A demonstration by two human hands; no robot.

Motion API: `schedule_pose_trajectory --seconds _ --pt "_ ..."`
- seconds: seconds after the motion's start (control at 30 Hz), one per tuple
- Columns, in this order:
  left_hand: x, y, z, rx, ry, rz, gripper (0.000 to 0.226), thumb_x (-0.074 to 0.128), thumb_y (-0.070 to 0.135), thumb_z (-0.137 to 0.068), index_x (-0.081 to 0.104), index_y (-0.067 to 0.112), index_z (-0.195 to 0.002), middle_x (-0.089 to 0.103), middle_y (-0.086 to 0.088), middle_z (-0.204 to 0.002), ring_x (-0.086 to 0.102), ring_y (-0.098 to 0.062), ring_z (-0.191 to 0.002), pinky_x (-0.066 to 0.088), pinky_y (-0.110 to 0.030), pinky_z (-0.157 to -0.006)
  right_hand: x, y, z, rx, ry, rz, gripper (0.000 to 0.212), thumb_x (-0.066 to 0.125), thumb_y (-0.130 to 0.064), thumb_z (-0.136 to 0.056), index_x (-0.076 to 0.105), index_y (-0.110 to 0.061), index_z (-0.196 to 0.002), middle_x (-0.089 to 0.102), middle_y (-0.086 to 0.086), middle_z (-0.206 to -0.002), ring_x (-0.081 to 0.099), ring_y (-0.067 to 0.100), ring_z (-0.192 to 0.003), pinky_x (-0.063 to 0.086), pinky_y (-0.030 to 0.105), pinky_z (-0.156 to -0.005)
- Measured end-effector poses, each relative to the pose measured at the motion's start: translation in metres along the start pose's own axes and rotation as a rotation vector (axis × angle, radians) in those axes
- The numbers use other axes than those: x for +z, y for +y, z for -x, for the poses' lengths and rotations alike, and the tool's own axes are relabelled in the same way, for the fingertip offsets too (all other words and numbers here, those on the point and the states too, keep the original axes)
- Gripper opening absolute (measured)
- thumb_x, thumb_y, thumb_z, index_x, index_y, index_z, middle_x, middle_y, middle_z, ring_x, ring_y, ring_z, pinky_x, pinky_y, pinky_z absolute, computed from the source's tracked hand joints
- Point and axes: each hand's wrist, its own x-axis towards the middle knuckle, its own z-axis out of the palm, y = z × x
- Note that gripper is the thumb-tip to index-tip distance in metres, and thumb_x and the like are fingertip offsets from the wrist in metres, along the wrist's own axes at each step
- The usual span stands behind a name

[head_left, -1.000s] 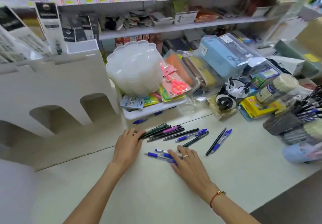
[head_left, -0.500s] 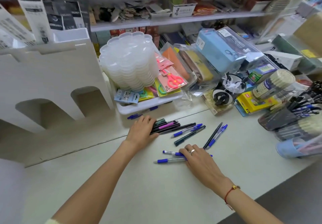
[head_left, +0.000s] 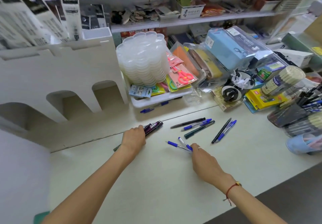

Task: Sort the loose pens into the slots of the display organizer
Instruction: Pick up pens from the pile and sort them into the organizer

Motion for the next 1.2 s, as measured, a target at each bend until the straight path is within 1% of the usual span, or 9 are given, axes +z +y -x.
schedule_pose_trajectory --seconds 0.1,0.27,0.37,0.53,0.73,0.83,0.97,1.07,1.2 --pt "0.006 -0.021 0.024 -0.044 -0.117 0.240 0.026 0.039 0.025 -0.100 0.043 0.006 -0.117 0.060 -0.012 -0.114 0.058 -0.031 -0.102 0.040 -0.033 -0.073 -0.002 -0.016 0.001 0.078 -0.176 -0.432 0.007 0.031 -0.014 -0.102 0.037 -0.015 -0.099 0.048 0.003 -0.089 0.043 0.018 -0.071 0.032 0.026 -0.056" --pt "-0.009 -0.022 0.078 -0.273 -0.300 1.630 0.008 0.046 0.018 -0.100 0.049 0.012 -0.096 0.050 -0.001 -0.078 0.049 -0.009 -0.062 0.054 -0.027 -0.064 -0.024 -0.065 0.017 0.148 -0.381 -1.029 0.018 0.035 -0.008 -0.101 0.053 -0.008 -0.106 0.054 0.002 -0.075 0.048 0.011 -0.057 0.042 0.022 -0.057" --pt "-0.024 -0.017 0.114 -0.285 -0.250 2.003 0.010 0.049 0.021 -0.100 0.052 0.014 -0.095 0.045 0.005 -0.068 0.042 -0.006 -0.057 0.054 -0.024 -0.063 -0.042 -0.089 0.034 0.077 -0.525 -1.287 0.021 0.037 -0.006 -0.102 0.055 -0.003 -0.109 0.051 0.003 -0.069 0.045 0.014 -0.053 0.042 0.024 -0.053" --pt "-0.043 -0.028 0.165 -0.265 -0.016 2.021 0.015 0.049 0.026 -0.100 0.053 0.013 -0.095 0.040 0.005 -0.066 0.040 -0.006 -0.055 0.054 -0.023 -0.069 -0.072 -0.138 0.064 -0.129 -0.555 -1.278 0.025 0.038 -0.012 -0.103 0.051 0.000 -0.120 0.054 0.000 -0.075 0.048 0.016 -0.060 0.045 0.027 -0.060" --pt "-0.072 -0.066 0.235 -0.251 0.318 1.941 0.023 0.052 0.036 -0.096 0.062 0.016 -0.094 0.048 0.014 -0.061 0.049 -0.002 -0.058 0.050 -0.017 -0.065 -0.095 -0.206 0.124 -0.301 -0.470 -0.961 0.020 0.041 -0.022 -0.103 0.053 -0.011 -0.114 0.056 -0.002 -0.072 0.053 0.014 -0.062 0.047 0.024 -0.064" --pt "-0.082 -0.092 0.270 -0.222 0.426 1.884 0.024 0.054 0.036 -0.094 0.063 0.014 -0.094 0.061 0.004 -0.072 0.057 0.002 -0.059 0.048 -0.014 -0.059 -0.106 -0.242 0.163 -0.348 -0.498 -0.947 0.018 0.040 -0.024 -0.102 0.052 -0.015 -0.113 0.063 0.001 -0.078 0.058 0.017 -0.063 0.050 0.027 -0.066" --pt "-0.083 -0.131 0.319 -0.258 0.555 1.872 0.025 0.050 0.038 -0.095 0.056 0.019 -0.082 0.055 -0.002 -0.072 0.057 -0.007 -0.064 0.045 -0.012 -0.058 -0.104 -0.291 0.200 -0.373 -0.478 -0.917 0.021 0.036 -0.024 -0.103 0.054 -0.018 -0.114 0.072 0.003 -0.090 0.068 0.021 -0.072 0.054 0.029 -0.067" --pt "-0.070 -0.166 0.350 -0.397 0.603 2.054 0.022 0.052 0.042 -0.093 0.061 0.023 -0.096 0.069 -0.001 -0.087 0.067 -0.016 -0.083 0.048 -0.023 -0.063 -0.090 -0.327 0.214 -0.373 -0.426 -0.921 0.021 0.036 -0.020 -0.103 0.055 -0.013 -0.110 0.072 0.003 -0.087 0.069 0.021 -0.072 0.057 0.030 -0.067" --pt "-0.050 -0.212 0.382 -0.370 0.579 2.235 0.024 0.051 0.029 -0.096 0.063 0.014 -0.111 0.076 -0.001 -0.093 0.073 -0.019 -0.081 0.061 -0.034 -0.066 -0.069 -0.377 0.221 -0.458 -0.277 -0.969 0.021 0.037 -0.019 -0.103 0.056 -0.010 -0.106 0.073 0.000 -0.084 0.068 0.017 -0.081 0.054 0.031 -0.084"
